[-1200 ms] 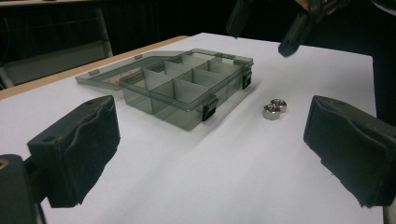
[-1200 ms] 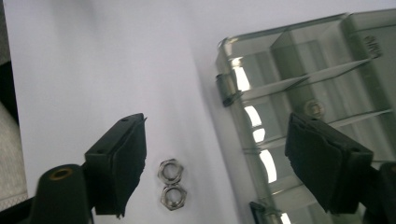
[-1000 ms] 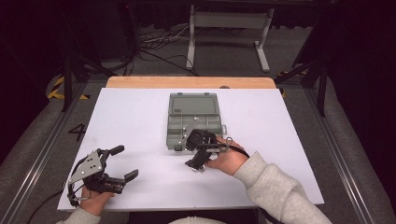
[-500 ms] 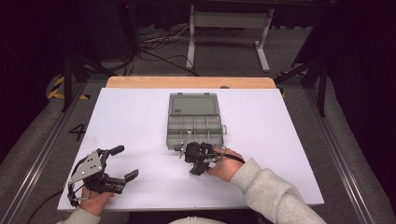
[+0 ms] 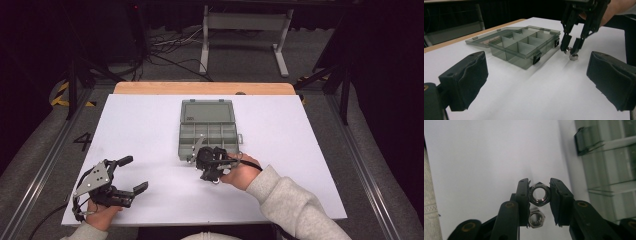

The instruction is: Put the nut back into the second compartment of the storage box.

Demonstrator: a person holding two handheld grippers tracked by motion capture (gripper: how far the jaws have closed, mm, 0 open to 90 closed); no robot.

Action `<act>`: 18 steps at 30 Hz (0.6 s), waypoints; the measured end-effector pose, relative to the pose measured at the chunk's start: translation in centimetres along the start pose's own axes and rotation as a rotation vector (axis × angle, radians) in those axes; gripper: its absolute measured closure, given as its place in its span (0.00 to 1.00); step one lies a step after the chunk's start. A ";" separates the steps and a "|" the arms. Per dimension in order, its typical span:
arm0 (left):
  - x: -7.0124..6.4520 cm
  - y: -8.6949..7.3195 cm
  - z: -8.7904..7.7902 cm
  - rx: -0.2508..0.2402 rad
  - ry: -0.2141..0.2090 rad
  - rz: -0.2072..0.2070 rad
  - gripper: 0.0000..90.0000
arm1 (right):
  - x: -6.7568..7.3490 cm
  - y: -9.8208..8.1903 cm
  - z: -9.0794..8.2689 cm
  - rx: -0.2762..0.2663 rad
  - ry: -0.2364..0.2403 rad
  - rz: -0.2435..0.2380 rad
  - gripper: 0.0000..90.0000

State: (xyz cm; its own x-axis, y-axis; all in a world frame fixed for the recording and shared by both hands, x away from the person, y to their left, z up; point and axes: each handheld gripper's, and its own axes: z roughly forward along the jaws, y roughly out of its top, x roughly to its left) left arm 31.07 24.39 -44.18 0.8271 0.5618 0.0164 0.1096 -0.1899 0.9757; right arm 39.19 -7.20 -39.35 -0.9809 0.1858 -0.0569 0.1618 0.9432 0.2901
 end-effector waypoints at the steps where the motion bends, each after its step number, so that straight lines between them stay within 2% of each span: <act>1: 0.0 0.0 0.0 -0.002 0.002 -0.002 0.05 | -0.1 0.2 -0.4 -0.005 -0.001 0.000 0.78; 6: 0.0 0.0 -0.1 -0.007 0.004 -0.008 0.05 | -0.9 0.9 -2.2 -0.029 -0.029 0.005 0.78; 18: 0.0 0.0 -0.1 -0.011 0.008 -0.005 0.05 | -2.5 2.1 -4.5 -0.062 -0.071 0.013 0.78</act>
State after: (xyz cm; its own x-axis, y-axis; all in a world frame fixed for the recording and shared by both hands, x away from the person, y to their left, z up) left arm 31.02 24.46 -44.16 0.8221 0.5692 0.0129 0.1077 -0.1777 0.9782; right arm 41.48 -6.94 -34.34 -0.9683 0.2193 -0.1200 0.1654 0.9220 0.3500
